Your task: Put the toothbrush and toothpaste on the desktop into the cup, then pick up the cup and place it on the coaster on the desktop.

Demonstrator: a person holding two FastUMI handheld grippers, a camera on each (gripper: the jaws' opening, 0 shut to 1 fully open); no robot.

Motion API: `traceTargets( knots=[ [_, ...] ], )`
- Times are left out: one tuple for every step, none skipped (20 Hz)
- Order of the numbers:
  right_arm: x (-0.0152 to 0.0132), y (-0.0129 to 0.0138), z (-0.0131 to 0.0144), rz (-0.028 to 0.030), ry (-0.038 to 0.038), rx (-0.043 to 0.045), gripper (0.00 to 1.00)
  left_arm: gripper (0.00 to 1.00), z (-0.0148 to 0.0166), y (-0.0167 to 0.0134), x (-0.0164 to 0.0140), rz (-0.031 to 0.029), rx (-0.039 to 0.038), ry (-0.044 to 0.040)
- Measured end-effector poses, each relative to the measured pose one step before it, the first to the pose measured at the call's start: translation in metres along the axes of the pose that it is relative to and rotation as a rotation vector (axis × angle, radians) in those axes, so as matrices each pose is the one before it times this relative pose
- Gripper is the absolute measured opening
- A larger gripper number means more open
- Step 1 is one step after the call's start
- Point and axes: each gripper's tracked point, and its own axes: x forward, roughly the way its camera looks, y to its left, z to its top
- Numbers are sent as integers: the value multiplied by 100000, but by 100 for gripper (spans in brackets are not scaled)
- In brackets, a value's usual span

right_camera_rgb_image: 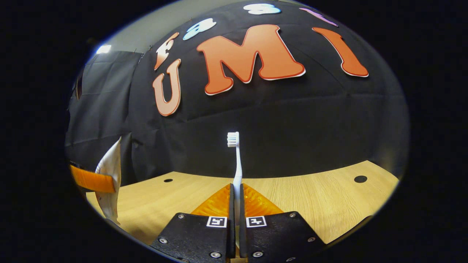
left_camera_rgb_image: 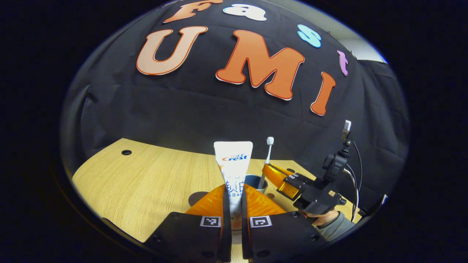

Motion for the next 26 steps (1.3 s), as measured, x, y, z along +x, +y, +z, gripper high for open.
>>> traceTargets(
  knots=[
    [-178, -478, -729, -2005, 3658, -1422, 5, 12, 255, -383, 379, -539, 378, -273],
    [-330, -448, -954, -2169, 4285, -1368, 5, 12, 95, -266, 630, -1121, 288, 343],
    [-97, 26, -519, -923, 3555, -1302, 5, 14, 62, -285, 334, -812, 145, 335],
    [-303, -67, -254, -222, 2116, -1310, 6, 12, 397, -398, 382, -664, 42, -1042],
    [-744, -286, -494, -502, 1465, -1079, 6, 14, 190, -218, 467, -306, 255, -604],
    [-849, -312, -326, -454, 931, -615, 6, 15, 256, -118, 532, -185, 9, -979],
    [-803, -38, -113, 58, 880, -292, 6, 14, 273, -154, 438, 141, 174, -581],
    [-614, 139, -87, 764, 622, 168, 6, 14, 298, -148, 385, 188, -280, -861],
    [-521, 136, -9, 362, 592, 381, 6, 14, 365, -195, 407, -49, -329, -1264],
    [-647, -87, -141, -992, 795, 1020, 6, 12, 151, -172, 135, 292, -594, -1479],
    [-607, 162, -259, 191, 295, 468, 7, 15, 267, -341, 200, -456, -733, -1613],
    [-621, 141, -102, 262, -240, 160, 7, 14, 188, -514, 169, -615, -591, -1485],
    [-710, -133, 77, -230, -768, 195, 7, 14, 165, -364, 347, -538, 35, -1143],
    [-652, -249, 169, -515, -931, 449, 9, 15, 130, -169, 371, -125, 356, -1285],
    [-604, -281, 184, -579, -1238, 602, 11, 15, 242, -263, 442, -253, 296, -1642],
    [-680, -358, 289, -606, -1083, 169, 14, 14, 269, -303, 465, -459, -98, -1847],
    [-560, -365, 209, -522, -1156, -340, 18, 14, 276, -327, 529, -560, -421, -1816],
    [-633, -431, 248, -711, -1675, -1273, 28, 14, 174, -234, 349, -299, -823, -1889],
    [-540, -474, 65, -780, -1491, -1841, 34, 14, 66, -178, 410, -300, -467, -1511],
    [-527, -577, 56, -888, -885, -1242, 41, 14, -203, -197, 445, -88, 403, -325],
    [-526, -413, -99, -413, -141, -875, 46, 14, -228, -92, 200, 310, 81, -112],
    [-508, -294, -106, 133, -107, -515, 54, 14, -112, -113, 416, -234, -507, -691],
    [-450, -269, -135, -197, -230, -362, 57, 14, -139, -151, 322, -351, -420, -329],
    [-496, -448, -45, -1061, -349, -649, 64, 14, -38, -88, 308, 109, -459, -910],
    [-525, -385, -3, -1045, -490, -1077, 68, 14, -8, -112, 406, -88, -183, -1319],
    [-478, -260, -13, -450, -567, -784, 75, 14, 6, 113, 287, 126, -357, -1352]
  ],
)
